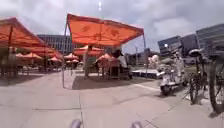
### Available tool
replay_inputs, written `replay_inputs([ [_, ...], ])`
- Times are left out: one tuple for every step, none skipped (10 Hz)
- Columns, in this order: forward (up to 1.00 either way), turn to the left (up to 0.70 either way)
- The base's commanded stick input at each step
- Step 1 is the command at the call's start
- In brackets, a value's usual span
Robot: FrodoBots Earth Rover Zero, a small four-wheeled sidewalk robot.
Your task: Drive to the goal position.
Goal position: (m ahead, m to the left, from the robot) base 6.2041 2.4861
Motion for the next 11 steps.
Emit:
replay_inputs([
  [0.85,0.33],
  [0.85,0.33],
  [0.85,0.33],
  [0.85,0.33],
  [0.85,0.11],
  [0.85,-0.01],
  [0.85,-0.01],
  [0.85,-0.01],
  [0.85,-0.01],
  [0.85,-0.01],
  [0.85,-0.01],
])
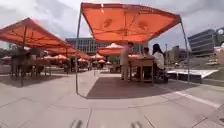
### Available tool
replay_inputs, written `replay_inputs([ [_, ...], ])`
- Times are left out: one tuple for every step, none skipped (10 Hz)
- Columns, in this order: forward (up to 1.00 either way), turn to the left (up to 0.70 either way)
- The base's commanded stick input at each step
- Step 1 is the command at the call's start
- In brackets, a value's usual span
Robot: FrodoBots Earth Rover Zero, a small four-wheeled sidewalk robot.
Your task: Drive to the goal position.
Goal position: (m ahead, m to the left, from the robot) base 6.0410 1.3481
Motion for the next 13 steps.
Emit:
replay_inputs([
  [0.85,-0.01],
  [0.85,-0.01],
  [0.85,-0.01],
  [0.85,-0.01],
  [0.85,-0.01],
  [0.85,-0.01],
  [0.85,-0.01],
  [0.85,-0.01],
  [0.85,-0.01],
  [0.85,0.08],
  [0.85,0.28],
  [0.85,0.33],
  [0.85,0.33],
])
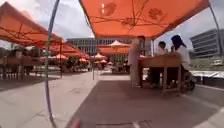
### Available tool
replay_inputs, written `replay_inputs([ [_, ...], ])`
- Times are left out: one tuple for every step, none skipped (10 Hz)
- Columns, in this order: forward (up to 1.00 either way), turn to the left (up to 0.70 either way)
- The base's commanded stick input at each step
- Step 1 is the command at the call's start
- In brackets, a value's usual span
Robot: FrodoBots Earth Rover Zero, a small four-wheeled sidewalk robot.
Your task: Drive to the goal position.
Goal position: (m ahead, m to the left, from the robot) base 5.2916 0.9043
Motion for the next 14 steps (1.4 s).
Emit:
replay_inputs([
  [0.85,0.27],
  [0.85,0.12],
  [0.85,-0.01],
  [0.85,-0.01],
  [0.85,0.00],
  [0.85,0.01],
  [0.85,0.02],
  [0.85,0.05],
  [0.85,0.33],
  [0.85,0.33],
  [0.85,0.30],
  [0.85,0.15],
  [0.85,0.32],
  [0.85,0.33],
])
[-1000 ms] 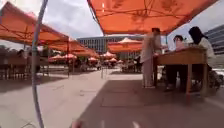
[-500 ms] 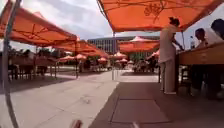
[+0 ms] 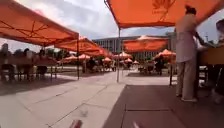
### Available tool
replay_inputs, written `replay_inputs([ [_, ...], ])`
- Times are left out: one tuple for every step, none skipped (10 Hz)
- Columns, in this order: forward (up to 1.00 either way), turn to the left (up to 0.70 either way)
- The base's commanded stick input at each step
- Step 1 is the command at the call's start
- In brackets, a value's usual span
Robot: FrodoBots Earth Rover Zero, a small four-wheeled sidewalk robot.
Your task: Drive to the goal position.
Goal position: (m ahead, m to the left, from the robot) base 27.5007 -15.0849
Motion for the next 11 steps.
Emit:
replay_inputs([
  [0.85,0.33],
  [0.85,0.33],
  [0.85,0.07],
  [0.85,0.02],
  [0.85,-0.01],
  [0.85,-0.01],
  [0.85,-0.01],
  [0.85,-0.01],
  [0.85,-0.01],
  [0.85,-0.01],
  [0.85,-0.01],
])
